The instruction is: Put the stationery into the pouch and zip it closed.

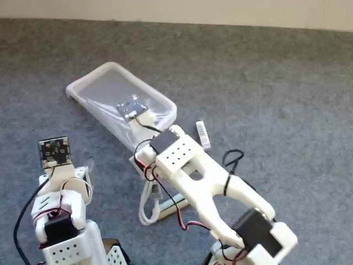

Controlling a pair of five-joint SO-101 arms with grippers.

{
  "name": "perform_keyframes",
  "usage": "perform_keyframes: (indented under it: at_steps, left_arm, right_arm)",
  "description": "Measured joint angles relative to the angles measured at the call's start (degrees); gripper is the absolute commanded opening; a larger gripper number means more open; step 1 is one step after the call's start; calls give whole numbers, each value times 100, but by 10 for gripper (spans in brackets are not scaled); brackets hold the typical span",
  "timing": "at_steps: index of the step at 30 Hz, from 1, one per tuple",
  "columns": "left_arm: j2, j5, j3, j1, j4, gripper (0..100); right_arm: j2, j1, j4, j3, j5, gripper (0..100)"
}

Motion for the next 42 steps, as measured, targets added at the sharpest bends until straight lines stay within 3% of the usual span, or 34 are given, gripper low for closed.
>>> perform_keyframes:
  at_steps: [7,11,26,42]
  left_arm:
    - [-26,369,-607,18,457,319]
    - [-53,404,-967,510,738,320]
    - [-62,774,-1152,2040,738,319]
    - [0,1187,-1055,2787,70,319]
  right_arm:
    - [-686,264,0,26,62,5]
    - [-1046,352,-88,290,70,5]
    - [-3640,360,-1793,2593,484,5]
    - [-3877,176,-1881,2673,519,5]
